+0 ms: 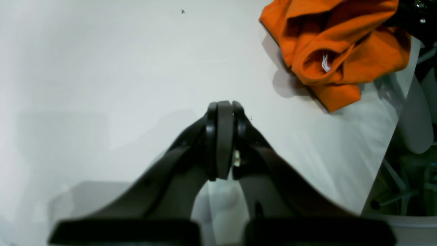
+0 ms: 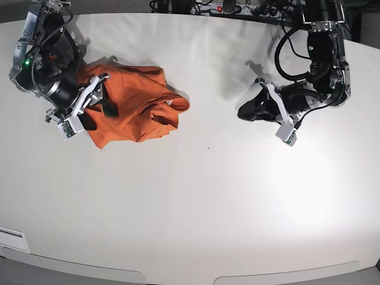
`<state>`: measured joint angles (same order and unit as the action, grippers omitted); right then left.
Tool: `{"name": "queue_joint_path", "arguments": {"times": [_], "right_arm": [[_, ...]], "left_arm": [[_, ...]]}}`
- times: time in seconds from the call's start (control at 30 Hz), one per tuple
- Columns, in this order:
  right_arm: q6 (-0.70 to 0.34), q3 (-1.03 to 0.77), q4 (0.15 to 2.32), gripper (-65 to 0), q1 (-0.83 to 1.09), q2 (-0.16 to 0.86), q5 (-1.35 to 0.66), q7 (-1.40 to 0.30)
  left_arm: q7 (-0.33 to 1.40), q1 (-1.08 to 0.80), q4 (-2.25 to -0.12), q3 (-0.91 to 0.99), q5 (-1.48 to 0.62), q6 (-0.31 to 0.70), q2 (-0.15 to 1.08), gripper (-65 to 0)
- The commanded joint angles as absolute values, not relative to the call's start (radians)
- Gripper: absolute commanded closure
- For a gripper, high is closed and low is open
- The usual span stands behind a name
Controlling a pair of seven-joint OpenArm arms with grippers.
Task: Fold the T-shirt properly
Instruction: 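Press and smooth the folded bundle with the right gripper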
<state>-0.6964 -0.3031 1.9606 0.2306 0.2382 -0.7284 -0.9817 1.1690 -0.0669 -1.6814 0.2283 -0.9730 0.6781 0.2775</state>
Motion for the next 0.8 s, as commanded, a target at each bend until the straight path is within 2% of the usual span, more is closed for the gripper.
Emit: {"name": "queue_joint_path", "arguments": {"times": [0.0,0.23,0.3,0.4,0.47,0.63,0.77], "right_arm": [[-0.698,-0.307,1.971,-40.3,0.218,0.250,-0.770,-0.970],[-0.698,-0.307,1.971,-39.3,0.218,0.250,-0.922,-1.067],[-0.698,-0.306,1.971,-29.7,0.218,0.250,-0.920,-1.067],[-0.698,-0.307,1.971,-8.0,0.218,0.250,-0.920,-1.067],[-0.698,-0.307,1.971,0.0,0.218,0.250,-0.921,-1.067],[-0.698,-0.307,1.972,0.0,0.219,0.250,-0.963,-1.076],[-0.698,-0.307,2.001,0.0,0.219,0.250,-1.107,-1.185]], "left_arm": [[1.153,-0.053,-1.698,0.231,-1.007,0.688,0.285,-0.1],[1.153,-0.053,-1.698,0.231,-1.007,0.688,0.286,-0.1],[1.153,-0.053,-1.698,0.231,-1.007,0.688,0.286,-0.1],[1.152,-0.052,-1.698,0.231,-1.007,0.688,0.285,-0.1],[1.152,-0.052,-1.698,0.231,-1.007,0.688,0.285,-0.1],[1.152,-0.052,-1.698,0.231,-1.007,0.688,0.286,-0.1],[1.152,-0.053,-1.698,0.231,-1.007,0.688,0.286,-0.1]]}}
